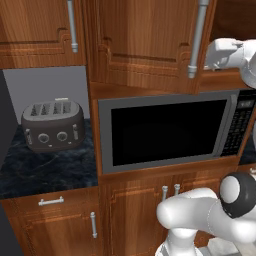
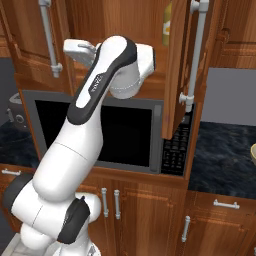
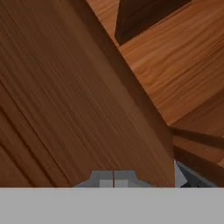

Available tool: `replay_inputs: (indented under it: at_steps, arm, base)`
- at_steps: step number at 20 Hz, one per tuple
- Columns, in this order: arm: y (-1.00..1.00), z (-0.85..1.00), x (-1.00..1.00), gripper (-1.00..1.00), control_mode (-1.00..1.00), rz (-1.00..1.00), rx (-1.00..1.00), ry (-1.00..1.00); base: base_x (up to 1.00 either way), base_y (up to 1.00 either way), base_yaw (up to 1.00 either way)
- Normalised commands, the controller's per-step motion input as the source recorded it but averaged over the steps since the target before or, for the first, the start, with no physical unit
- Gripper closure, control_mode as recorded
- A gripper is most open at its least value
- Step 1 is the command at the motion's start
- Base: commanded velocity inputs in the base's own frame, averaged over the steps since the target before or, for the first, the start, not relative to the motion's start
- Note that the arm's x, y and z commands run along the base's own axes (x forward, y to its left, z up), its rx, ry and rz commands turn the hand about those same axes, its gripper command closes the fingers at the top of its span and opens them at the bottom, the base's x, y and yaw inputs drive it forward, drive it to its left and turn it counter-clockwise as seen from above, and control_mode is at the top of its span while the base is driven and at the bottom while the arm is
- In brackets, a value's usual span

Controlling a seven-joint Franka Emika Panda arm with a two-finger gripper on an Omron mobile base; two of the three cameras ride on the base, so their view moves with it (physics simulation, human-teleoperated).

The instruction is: Open the cabinet. Pick the kiwi and apple from the cabinet and place them into the bowl. Then close the cabinet.

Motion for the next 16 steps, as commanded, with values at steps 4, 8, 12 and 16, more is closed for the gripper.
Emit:
replay_inputs:
  at_steps: [4, 8, 12, 16]
  arm:
    - [0.72, 0.18, -0.63, 1.00, -1.00, 0.12, 0.00, -0.01]
    - [0.70, 0.16, -0.57, 1.00, -1.00, 0.09, 0.00, -0.01]
    - [0.62, 0.10, -0.42, 1.00, -1.00, 0.06, 0.00, 0.00]
    - [0.56, 0.12, -0.35, 1.00, -1.00, 0.03, 0.00, 0.00]
  base:
    - [0.00, 0.00, 0.00]
    - [0.00, 0.00, 0.00]
    - [0.00, 0.00, 0.00]
    - [0.00, 0.00, 0.00]
